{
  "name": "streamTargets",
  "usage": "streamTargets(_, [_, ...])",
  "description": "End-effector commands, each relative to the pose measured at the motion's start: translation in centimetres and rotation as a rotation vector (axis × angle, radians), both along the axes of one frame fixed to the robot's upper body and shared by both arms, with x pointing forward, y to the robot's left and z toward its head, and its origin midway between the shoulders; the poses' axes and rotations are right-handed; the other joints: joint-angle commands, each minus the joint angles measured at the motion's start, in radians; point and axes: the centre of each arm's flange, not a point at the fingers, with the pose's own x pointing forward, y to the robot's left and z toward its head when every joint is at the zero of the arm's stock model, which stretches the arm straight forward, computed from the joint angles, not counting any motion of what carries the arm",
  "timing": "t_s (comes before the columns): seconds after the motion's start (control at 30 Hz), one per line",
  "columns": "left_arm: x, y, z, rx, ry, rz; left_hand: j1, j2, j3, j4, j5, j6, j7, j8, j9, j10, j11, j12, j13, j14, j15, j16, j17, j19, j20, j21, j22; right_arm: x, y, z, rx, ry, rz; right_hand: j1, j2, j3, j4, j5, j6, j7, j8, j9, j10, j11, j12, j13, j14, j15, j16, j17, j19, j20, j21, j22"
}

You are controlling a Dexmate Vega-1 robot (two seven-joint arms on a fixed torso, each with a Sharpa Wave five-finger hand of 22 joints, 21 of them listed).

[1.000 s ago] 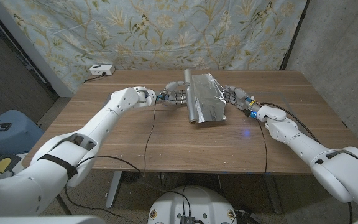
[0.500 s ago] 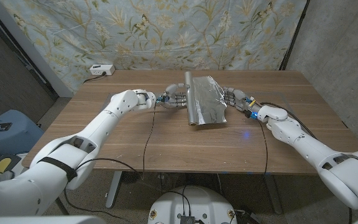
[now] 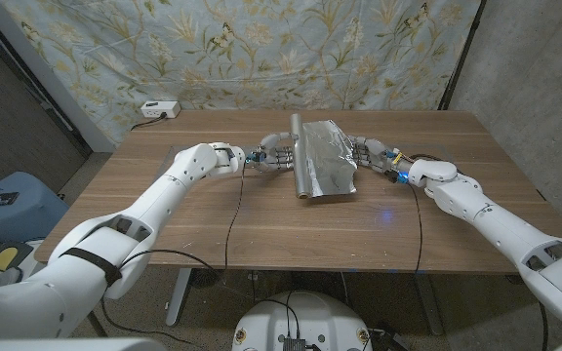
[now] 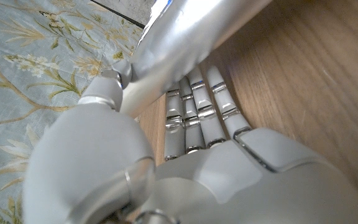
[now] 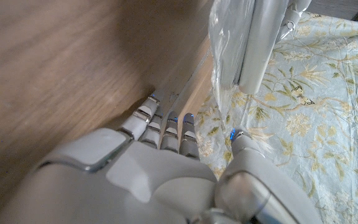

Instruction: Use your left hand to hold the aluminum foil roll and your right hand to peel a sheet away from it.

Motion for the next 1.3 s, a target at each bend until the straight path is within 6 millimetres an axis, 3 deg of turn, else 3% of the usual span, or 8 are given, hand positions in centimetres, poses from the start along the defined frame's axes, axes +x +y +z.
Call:
streamTargets(0.03, [0.6, -0.4, -0.6, -0.062, 0.011, -0.030, 0.053, 0.067, 0.072, 0.064, 0.008, 0.085, -0.080, 0.177, 0.203, 0.103, -0.099, -0.006, 0.003, 0.004, -0.008, -0.003, 0.005, -0.006, -0.001, 0.011, 0.002, -1.0, 0.6, 1.0, -0.064, 0.014, 0.021, 0.001, -0.013, -0.002, -0.002, -0.002, -0.002, 0.000, -0.006, 0.002, 0.002, 0.007, -0.002, 0.005, 0.002, 0.008, -0.004, 0.000, 0.015, 0.021, 0.005, 0.004])
streamTargets(0.63, [2.0, -1.8, -1.5, -0.231, 0.072, -0.123, 0.051, 0.065, 0.076, 0.064, 0.010, 0.084, -0.084, 0.176, 0.198, 0.097, -0.106, -0.012, 0.005, 0.001, -0.009, -0.007, 0.011, -0.012, -0.003, 0.018, 0.001, -2.0, 0.7, 1.8, -0.112, 0.023, 0.014, 0.004, -0.012, -0.004, -0.008, 0.001, -0.006, 0.001, -0.005, 0.002, -0.001, 0.007, -0.002, 0.005, 0.004, 0.008, -0.004, -0.004, 0.026, 0.033, 0.008, 0.004])
streamTargets(1.2, [2.9, -4.3, -3.9, -0.440, 0.176, -0.209, 0.050, 0.066, 0.080, 0.063, 0.012, 0.079, -0.091, 0.175, 0.196, 0.086, -0.096, -0.022, 0.005, -0.009, -0.012, -0.014, 0.015, -0.021, -0.006, 0.023, 0.000, -2.3, 0.4, 1.9, -0.140, 0.045, 0.009, 0.009, -0.006, -0.002, -0.014, 0.002, -0.008, 0.002, -0.003, 0.002, -0.001, 0.007, 0.000, 0.005, 0.007, 0.007, -0.004, -0.006, 0.035, 0.038, 0.009, 0.004])
streamTargets(1.3, [2.9, -4.6, -4.1, -0.476, 0.193, -0.217, 0.050, 0.065, 0.081, 0.063, 0.013, 0.078, -0.090, 0.176, 0.197, 0.086, -0.104, -0.025, 0.003, -0.009, -0.013, -0.015, 0.015, -0.022, -0.007, 0.024, 0.000, -2.3, 0.4, 1.9, -0.145, 0.047, 0.009, 0.009, -0.005, -0.002, -0.015, 0.002, -0.008, 0.002, -0.003, 0.002, -0.001, 0.006, 0.000, 0.005, 0.007, 0.007, -0.004, -0.006, 0.036, 0.040, 0.009, 0.004])
